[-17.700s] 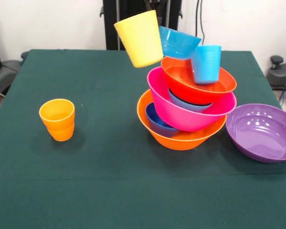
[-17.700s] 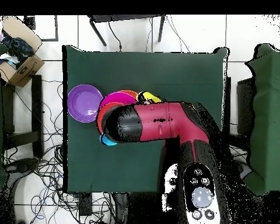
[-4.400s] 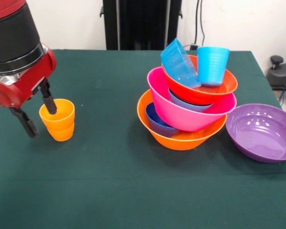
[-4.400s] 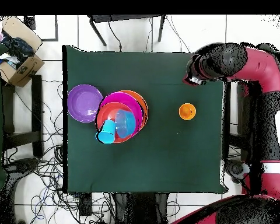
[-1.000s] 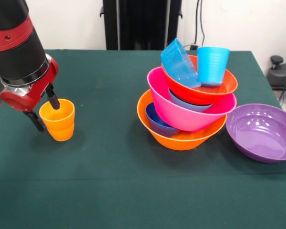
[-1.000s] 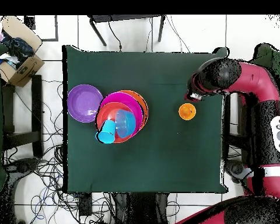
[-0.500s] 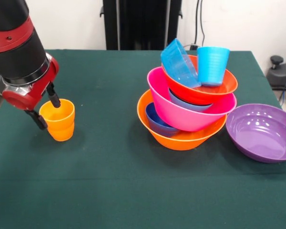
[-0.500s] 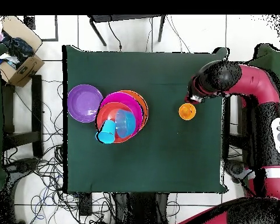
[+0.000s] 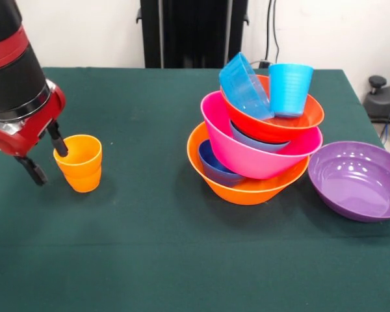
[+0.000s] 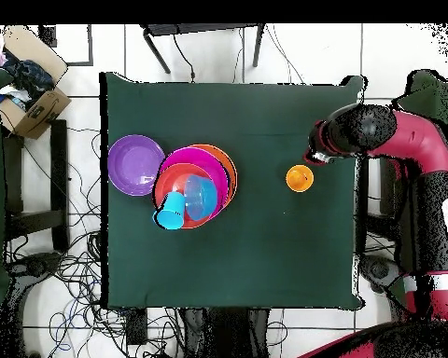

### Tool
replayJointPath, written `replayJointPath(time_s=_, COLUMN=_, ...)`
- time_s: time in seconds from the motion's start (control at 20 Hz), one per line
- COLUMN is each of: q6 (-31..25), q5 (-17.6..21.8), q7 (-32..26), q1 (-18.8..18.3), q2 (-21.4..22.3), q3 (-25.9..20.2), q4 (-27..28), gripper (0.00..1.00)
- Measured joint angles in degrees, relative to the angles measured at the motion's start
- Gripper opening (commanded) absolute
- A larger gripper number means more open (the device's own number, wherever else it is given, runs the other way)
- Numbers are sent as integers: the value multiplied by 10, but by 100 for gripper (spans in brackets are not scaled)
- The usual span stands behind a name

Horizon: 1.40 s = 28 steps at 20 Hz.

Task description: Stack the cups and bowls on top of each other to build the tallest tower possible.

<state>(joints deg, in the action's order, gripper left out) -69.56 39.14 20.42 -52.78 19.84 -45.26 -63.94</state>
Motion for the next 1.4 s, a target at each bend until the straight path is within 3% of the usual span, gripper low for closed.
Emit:
replayJointPath(time_s=0.65, q6=12, q5=0, q7=0, q1=-3, q2=-32, q3=1, q4=-1, gripper=100)
replayJointPath(time_s=1.4, q6=12, q5=0, q7=0, q1=-3, q2=-38, q3=1, q4=-3, gripper=100)
